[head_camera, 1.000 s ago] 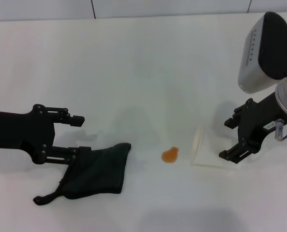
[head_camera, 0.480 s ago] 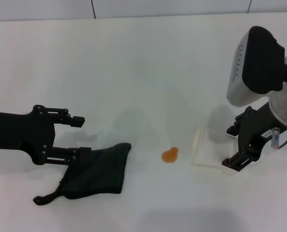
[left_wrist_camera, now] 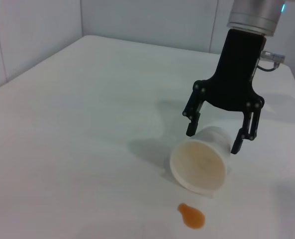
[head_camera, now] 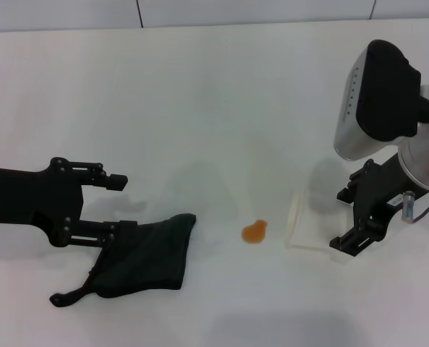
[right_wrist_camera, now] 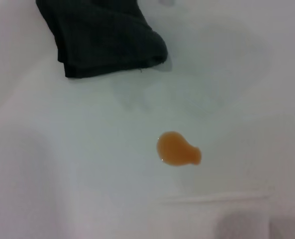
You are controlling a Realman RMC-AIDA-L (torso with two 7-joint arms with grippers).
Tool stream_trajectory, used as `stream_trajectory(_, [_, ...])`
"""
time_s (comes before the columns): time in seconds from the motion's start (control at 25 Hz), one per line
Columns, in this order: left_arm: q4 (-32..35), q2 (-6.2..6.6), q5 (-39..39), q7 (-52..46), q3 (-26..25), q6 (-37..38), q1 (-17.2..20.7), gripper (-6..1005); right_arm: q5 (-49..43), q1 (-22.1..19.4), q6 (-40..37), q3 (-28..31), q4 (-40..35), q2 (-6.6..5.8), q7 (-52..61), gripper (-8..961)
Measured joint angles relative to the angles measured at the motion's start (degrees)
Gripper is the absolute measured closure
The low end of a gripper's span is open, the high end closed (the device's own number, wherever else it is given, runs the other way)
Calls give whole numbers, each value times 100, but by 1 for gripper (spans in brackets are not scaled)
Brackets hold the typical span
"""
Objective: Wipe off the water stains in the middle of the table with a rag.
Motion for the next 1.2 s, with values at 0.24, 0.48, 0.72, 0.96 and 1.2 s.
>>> stream_trajectory(0.24, [0, 0, 0, 38, 0, -1, 0, 289, -5, 15, 32, -7, 111, -1, 6, 193])
stream_trajectory(0.48, [1, 0, 0, 49, 0, -55, 0, 291, 31, 37, 97, 7, 241, -1, 70, 197])
stream_trajectory(0.72, [-3, 0, 0, 57, 0, -83, 0, 292, 43, 39, 200, -1, 331, -1, 79, 201])
stream_trajectory(0.96, [-51, 1, 0, 62, 0, -143, -2, 293, 49, 56, 264, -15, 385, 7, 80, 205])
stream_trajectory(1.2, [-77, 1, 0, 80, 0, -143, -8, 295, 49, 106, 282, -24, 434, 16, 80, 209])
